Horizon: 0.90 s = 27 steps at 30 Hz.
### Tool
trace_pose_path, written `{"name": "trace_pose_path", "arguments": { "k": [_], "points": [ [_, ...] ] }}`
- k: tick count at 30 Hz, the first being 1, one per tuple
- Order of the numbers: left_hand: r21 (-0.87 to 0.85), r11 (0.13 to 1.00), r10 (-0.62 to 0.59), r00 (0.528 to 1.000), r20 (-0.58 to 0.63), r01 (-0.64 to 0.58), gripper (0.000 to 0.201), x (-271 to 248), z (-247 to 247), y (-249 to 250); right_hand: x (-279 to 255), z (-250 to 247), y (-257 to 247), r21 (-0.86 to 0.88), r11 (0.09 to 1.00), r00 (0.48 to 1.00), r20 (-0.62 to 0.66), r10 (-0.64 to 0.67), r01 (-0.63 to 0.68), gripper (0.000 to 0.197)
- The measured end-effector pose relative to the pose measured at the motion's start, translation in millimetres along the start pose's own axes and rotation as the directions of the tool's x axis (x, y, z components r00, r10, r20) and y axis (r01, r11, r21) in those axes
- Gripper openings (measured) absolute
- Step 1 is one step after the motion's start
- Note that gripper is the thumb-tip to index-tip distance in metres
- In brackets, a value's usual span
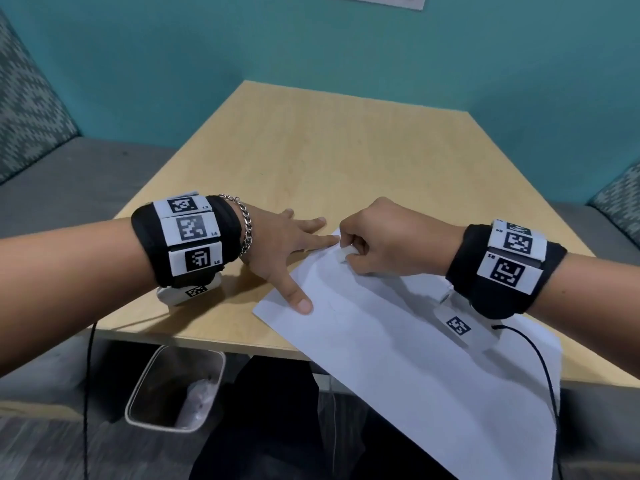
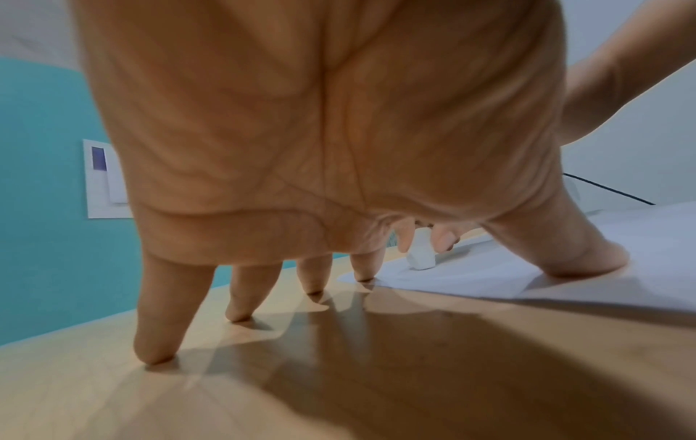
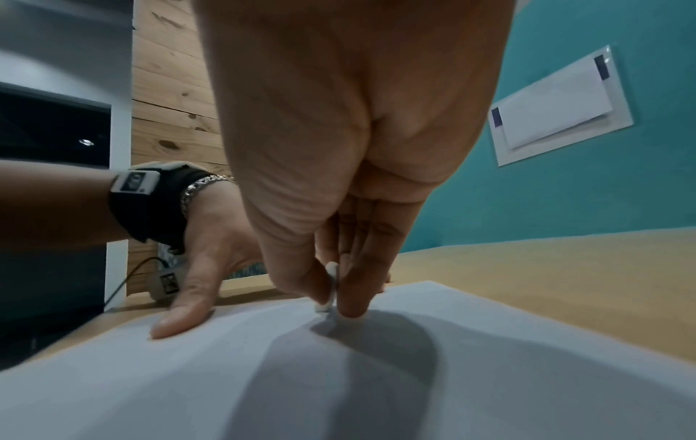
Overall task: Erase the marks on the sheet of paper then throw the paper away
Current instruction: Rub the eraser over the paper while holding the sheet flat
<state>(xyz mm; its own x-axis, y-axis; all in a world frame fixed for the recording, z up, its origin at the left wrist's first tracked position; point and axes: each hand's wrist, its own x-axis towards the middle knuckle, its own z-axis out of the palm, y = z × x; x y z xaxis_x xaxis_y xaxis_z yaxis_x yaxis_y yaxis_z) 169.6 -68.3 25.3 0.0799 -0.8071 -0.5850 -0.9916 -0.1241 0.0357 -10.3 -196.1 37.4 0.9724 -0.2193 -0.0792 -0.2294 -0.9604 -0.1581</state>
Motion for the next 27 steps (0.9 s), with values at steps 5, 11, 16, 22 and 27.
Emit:
{"name": "trace_pose_path", "arguments": {
  "k": [5,11,16,22,27],
  "points": [
    [0.002,1.000,0.000,1.000,-0.002,0.000,0.131,2,0,-1,-1,2,1,0.116,0.993,0.999,0.020,0.030,-0.032,0.014],
    [0.006,1.000,-0.012,1.000,-0.003,0.012,0.132,3,1,-1,6,-1,6,0.113,0.990,0.997,0.012,0.078,-0.079,0.013],
    [-0.010,1.000,0.004,1.000,0.001,-0.004,0.133,5,3,-4,-1,1,-3,0.178,0.984,0.995,0.098,0.005,-0.022,0.012],
    [0.007,1.000,-0.019,1.000,0.006,0.019,0.131,0,0,2,5,2,3,0.128,0.990,0.998,-0.006,0.064,-0.063,0.013],
    [0.007,1.000,-0.015,1.000,0.000,0.015,0.130,0,-1,2,-1,0,-3,0.121,0.993,0.998,0.065,-0.005,-0.003,0.010]
  ]
}}
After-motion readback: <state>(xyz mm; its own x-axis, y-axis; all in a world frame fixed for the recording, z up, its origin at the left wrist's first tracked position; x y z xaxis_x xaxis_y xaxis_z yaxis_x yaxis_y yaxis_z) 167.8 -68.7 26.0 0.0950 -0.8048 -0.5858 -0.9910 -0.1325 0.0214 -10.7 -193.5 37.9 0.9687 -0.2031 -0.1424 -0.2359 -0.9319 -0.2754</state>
